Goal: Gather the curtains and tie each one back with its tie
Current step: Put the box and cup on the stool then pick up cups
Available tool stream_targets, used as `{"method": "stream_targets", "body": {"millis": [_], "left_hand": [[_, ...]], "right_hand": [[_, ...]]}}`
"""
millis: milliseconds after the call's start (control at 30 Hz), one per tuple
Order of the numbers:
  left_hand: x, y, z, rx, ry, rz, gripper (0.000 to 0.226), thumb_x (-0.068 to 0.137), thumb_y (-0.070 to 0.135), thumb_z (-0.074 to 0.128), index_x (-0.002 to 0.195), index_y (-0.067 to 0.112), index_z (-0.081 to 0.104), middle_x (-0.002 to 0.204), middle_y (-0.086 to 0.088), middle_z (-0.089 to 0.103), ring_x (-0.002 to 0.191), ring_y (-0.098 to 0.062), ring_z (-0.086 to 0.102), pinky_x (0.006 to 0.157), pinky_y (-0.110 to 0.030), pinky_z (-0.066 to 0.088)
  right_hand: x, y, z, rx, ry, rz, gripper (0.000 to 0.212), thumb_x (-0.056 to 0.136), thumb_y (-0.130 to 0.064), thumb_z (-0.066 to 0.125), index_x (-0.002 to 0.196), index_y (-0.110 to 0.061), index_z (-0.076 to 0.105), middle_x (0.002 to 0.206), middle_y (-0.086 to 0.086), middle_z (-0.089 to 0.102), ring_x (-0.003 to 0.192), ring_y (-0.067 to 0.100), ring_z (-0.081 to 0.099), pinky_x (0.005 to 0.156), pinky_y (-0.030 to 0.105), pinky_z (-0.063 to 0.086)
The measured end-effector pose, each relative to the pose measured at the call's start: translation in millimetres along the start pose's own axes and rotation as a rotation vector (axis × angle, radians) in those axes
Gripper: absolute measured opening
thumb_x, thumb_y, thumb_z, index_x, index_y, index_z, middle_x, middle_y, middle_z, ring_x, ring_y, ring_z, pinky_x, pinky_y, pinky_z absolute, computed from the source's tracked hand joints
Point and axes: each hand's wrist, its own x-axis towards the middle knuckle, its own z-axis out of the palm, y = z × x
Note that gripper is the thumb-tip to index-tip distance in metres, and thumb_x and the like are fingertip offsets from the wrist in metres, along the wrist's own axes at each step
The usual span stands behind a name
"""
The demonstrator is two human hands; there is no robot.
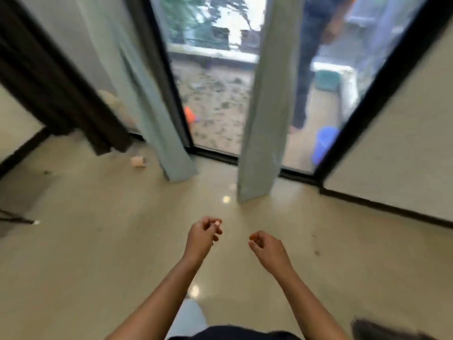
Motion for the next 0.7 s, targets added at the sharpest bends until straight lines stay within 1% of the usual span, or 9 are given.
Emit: {"method": "stream_targets", "body": {"millis": [67, 100, 167, 233, 367, 433, 533, 633, 700], "left_hand": [[38, -8, -85, 0.002, 0.048, -0.052, 0.015, 0.096, 0.013, 0.053, 0.098, 0.013, 0.068, 0.075, -0.002, 0.066, 0.058, -0.011, 0.055, 0.052, -0.017, 0.041], [57, -12, -127, -0.001, 0.085, -0.072, 0.015, 0.096, 0.013, 0.054, 0.098, 0.012, 0.069, 0.075, -0.002, 0.066, 0.057, -0.011, 0.054, 0.05, -0.014, 0.04], [95, -17, -209, -0.027, 0.201, -0.12, 0.015, 0.096, 0.012, 0.054, 0.098, 0.009, 0.068, 0.076, -0.004, 0.065, 0.056, -0.012, 0.054, 0.047, -0.013, 0.039], [132, -21, -284, -0.086, 0.344, -0.16, 0.015, 0.096, 0.009, 0.053, 0.099, 0.007, 0.068, 0.077, -0.007, 0.065, 0.056, -0.013, 0.054, 0.045, -0.013, 0.038], [210, -29, -395, -0.202, 0.53, -0.229, 0.015, 0.094, 0.005, 0.054, 0.098, 0.006, 0.068, 0.078, -0.011, 0.065, 0.058, -0.014, 0.054, 0.044, -0.012, 0.039], [261, -37, -438, -0.22, 0.587, -0.24, 0.014, 0.094, 0.006, 0.055, 0.097, 0.007, 0.069, 0.077, -0.009, 0.066, 0.058, -0.014, 0.056, 0.045, -0.012, 0.04], [349, -56, -487, -0.208, 0.646, -0.258, 0.012, 0.094, 0.009, 0.057, 0.095, 0.012, 0.069, 0.078, -0.007, 0.069, 0.063, -0.016, 0.059, 0.054, -0.021, 0.042], [447, -95, -517, -0.204, 0.675, -0.342, 0.017, 0.093, 0.011, 0.059, 0.087, 0.024, 0.068, 0.079, -0.001, 0.07, 0.069, -0.021, 0.062, 0.063, -0.027, 0.046], [518, -130, -535, -0.164, 0.704, -0.406, 0.02, 0.091, 0.012, 0.061, 0.085, 0.031, 0.066, 0.08, 0.005, 0.07, 0.075, -0.019, 0.066, 0.065, -0.026, 0.046]], "right_hand": [[53, -79, 54, -0.06, -0.105, -0.061, 0.021, 0.089, -0.031, 0.059, 0.106, -0.021, 0.066, 0.103, -0.003, 0.07, 0.095, 0.012, 0.063, 0.077, 0.021, 0.044], [77, -120, 82, -0.092, -0.152, -0.1, 0.021, 0.089, -0.031, 0.058, 0.106, -0.021, 0.066, 0.105, -0.003, 0.07, 0.096, 0.012, 0.063, 0.077, 0.021, 0.044], [120, -200, 129, -0.148, -0.246, -0.157, 0.023, 0.088, -0.032, 0.058, 0.106, -0.022, 0.067, 0.105, -0.002, 0.07, 0.097, 0.013, 0.062, 0.074, 0.02, 0.042], [162, -273, 171, -0.168, -0.313, -0.178, 0.024, 0.087, -0.032, 0.058, 0.106, -0.021, 0.067, 0.104, 0.001, 0.07, 0.097, 0.016, 0.062, 0.076, 0.022, 0.044], [250, -379, 236, -0.238, -0.405, -0.234, 0.022, 0.087, -0.032, 0.059, 0.104, -0.02, 0.067, 0.103, 0.001, 0.07, 0.097, 0.018, 0.063, 0.08, 0.023, 0.047], [311, -419, 268, -0.304, -0.446, -0.264, 0.024, 0.087, -0.033, 0.059, 0.106, -0.02, 0.066, 0.107, 0.0, 0.069, 0.1, 0.017, 0.063, 0.082, 0.023, 0.046], [421, -467, 321, -0.403, -0.497, -0.274, 0.027, 0.088, -0.032, 0.056, 0.111, -0.02, 0.064, 0.115, -0.001, 0.066, 0.104, 0.019, 0.061, 0.086, 0.024, 0.045], [540, -488, 385, -0.487, -0.531, -0.217, 0.034, 0.088, -0.029, 0.057, 0.12, -0.019, 0.056, 0.122, 0.002, 0.062, 0.111, 0.02, 0.058, 0.088, 0.023, 0.045], [619, -490, 435, -0.603, -0.54, -0.198, 0.041, 0.087, -0.029, 0.058, 0.126, -0.019, 0.051, 0.126, 0.001, 0.058, 0.115, 0.019, 0.055, 0.091, 0.026, 0.045]]}}
